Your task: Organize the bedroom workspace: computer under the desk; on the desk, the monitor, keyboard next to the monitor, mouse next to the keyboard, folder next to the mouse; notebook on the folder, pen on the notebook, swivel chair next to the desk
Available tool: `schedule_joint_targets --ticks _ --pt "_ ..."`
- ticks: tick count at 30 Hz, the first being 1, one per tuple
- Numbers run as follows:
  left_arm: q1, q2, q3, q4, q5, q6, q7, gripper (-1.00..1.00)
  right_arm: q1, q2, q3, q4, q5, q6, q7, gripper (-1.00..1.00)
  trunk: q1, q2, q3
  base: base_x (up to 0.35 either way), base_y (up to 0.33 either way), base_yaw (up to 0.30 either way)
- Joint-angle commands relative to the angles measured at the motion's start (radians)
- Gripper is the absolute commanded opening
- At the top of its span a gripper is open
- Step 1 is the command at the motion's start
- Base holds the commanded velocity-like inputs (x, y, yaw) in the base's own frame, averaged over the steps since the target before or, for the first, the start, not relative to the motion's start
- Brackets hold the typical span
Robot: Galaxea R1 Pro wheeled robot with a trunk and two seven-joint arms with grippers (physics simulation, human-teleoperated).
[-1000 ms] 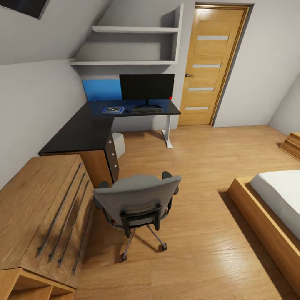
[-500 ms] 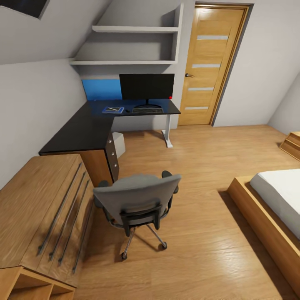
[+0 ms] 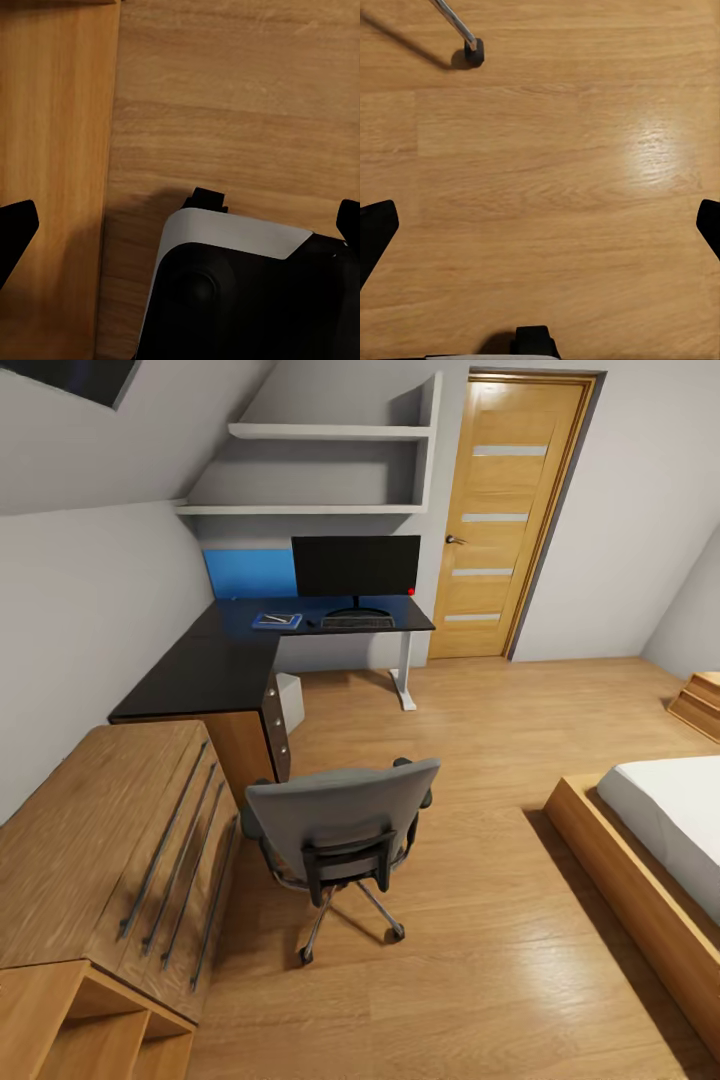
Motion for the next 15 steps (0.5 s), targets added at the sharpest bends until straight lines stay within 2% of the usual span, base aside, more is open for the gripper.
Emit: schedule_joint_targets --ticks 1,8,15 --pt "-0.001 0.0 -0.009 -0.001 0.007 -0.003 0.006 1.0 -0.001 0.0 0.008 0.0 -0.004 -0.002 -0.007 1.0 0.0 -0.001 -0.001 -0.029 0.013 0.0" --pt "-0.001 0.0 -0.009 -0.001 0.006 -0.002 0.005 1.0 -0.001 0.0 0.009 0.0 -0.004 -0.002 -0.007 1.0 0.0 -0.001 -0.001 -0.029 0.009 0.0" --pt "-0.001 0.0 -0.009 -0.001 0.007 -0.003 0.005 1.0 -0.001 0.001 0.009 0.0 -0.004 -0.001 -0.007 1.0 0.0 -0.001 -0.001 -0.134 0.063 0.0"
